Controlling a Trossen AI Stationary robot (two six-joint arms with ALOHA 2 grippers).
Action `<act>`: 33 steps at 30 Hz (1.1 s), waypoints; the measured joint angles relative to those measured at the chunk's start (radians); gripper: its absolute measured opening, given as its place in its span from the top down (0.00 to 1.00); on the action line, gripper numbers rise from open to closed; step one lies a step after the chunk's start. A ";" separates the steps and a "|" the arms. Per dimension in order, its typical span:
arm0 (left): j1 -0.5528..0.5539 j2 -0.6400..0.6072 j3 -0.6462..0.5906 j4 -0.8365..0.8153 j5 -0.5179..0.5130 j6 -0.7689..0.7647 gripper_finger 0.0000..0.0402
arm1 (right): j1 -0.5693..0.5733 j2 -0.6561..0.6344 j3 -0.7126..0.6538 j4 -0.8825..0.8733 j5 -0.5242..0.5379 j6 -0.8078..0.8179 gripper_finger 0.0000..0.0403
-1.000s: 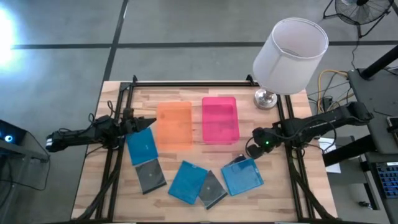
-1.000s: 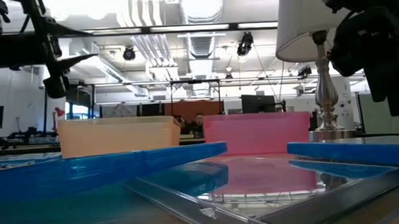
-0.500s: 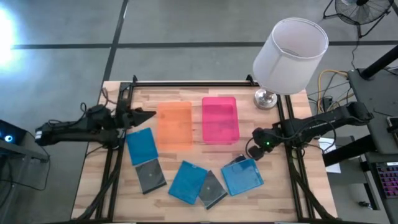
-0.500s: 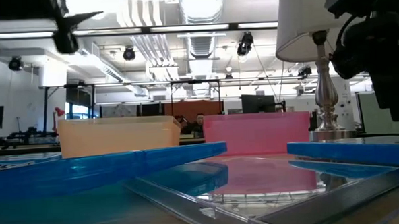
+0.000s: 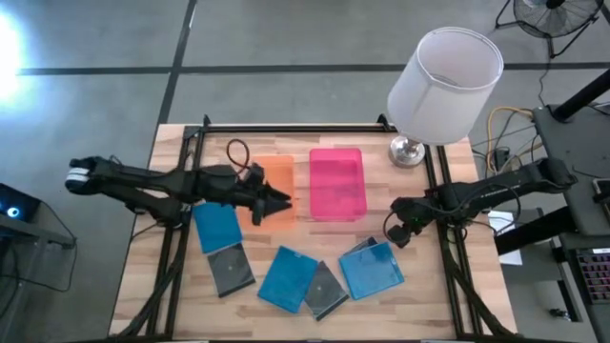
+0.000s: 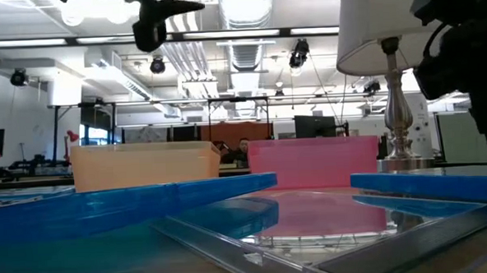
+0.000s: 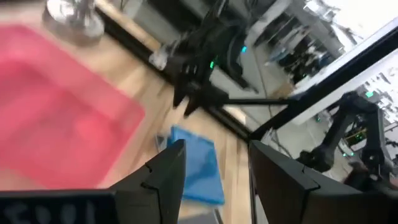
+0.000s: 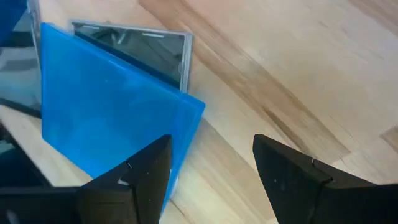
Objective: Pick & place jewel cases by type
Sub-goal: Put the bottom right blue cd case into the pink bin
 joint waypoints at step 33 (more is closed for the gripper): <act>-0.220 0.986 0.858 -0.513 0.062 0.269 0.61 | 0.101 0.002 -0.246 0.410 -0.102 0.270 0.45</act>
